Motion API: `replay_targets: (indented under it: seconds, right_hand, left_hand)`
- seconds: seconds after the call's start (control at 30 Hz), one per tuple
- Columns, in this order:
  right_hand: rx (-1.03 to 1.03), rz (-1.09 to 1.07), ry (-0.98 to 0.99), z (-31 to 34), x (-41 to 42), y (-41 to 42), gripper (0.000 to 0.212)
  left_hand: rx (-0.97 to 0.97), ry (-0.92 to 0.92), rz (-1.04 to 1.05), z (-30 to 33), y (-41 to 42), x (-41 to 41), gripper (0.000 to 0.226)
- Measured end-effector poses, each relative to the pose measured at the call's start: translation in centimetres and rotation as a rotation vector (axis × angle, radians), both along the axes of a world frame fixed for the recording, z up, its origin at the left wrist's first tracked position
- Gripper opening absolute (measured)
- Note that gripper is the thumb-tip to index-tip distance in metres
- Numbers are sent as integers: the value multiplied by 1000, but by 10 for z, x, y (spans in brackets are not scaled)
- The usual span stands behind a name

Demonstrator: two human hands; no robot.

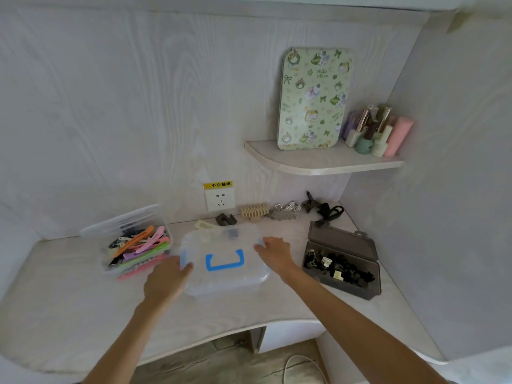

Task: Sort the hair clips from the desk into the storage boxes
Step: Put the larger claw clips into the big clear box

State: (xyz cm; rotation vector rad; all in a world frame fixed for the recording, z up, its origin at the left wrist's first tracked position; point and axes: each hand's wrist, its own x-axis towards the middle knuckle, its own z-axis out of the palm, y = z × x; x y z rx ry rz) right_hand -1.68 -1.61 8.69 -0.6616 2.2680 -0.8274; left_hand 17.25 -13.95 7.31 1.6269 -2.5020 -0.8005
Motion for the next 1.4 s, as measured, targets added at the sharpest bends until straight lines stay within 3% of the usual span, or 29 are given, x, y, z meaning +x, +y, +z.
replay_targets:
  seconds: [0.03, 0.1, 0.17, 0.27, 0.37, 0.47, 0.57, 0.67, 0.9, 1.03, 1.2, 1.3, 1.4]
  right_hand:
    - [-24, -1, -68, -2, 1, 1, 27]
    - [-46, -18, -169, -5, 1, 4, 55]
    - [-103, -57, -236, -5, -1, 8, 62]
    - [-224, -131, -341, -4, -9, 13, 48]
    - [-298, -156, -407, -1, -16, 15, 31]
    - [-334, -90, -429, 13, -17, 17, 21]
    - [-363, 46, -308, 31, -12, 13, 24]
    - [-369, 222, -159, 44, 4, -1, 19]
    - [-9, 712, 345, 5, 34, -14, 28]
    - [-55, 647, 378, -20, 38, -1, 22]
    - [-227, 641, 457, -16, 33, 4, 18]
    - [-271, 585, 518, -6, 16, 6, 19]
    - [-236, 369, 527, 1, -17, 15, 18]
  left_hand:
    - [-46, -37, -5, 0, 2, 0, 32]
    - [-125, -53, -9, -1, 7, 4, 35]
    - [-167, 37, -26, -4, 10, 9, 32]
    - [-177, 174, 3, -4, 13, 19, 31]
    - [-166, 241, 108, -1, 12, 29, 44]
    - [-151, 396, 264, 8, 12, 32, 35]
    - [-77, 553, 389, 23, 5, 40, 27]
    - [-28, 594, 481, 27, -9, 71, 32]
    - [170, 366, 638, -9, -38, 192, 32]
    - [184, 237, 776, -35, -21, 224, 37]
    - [168, 232, 788, -57, -8, 209, 39]
    - [217, 258, 747, -60, -11, 185, 38]
    - [291, 169, 644, -58, -14, 164, 44]
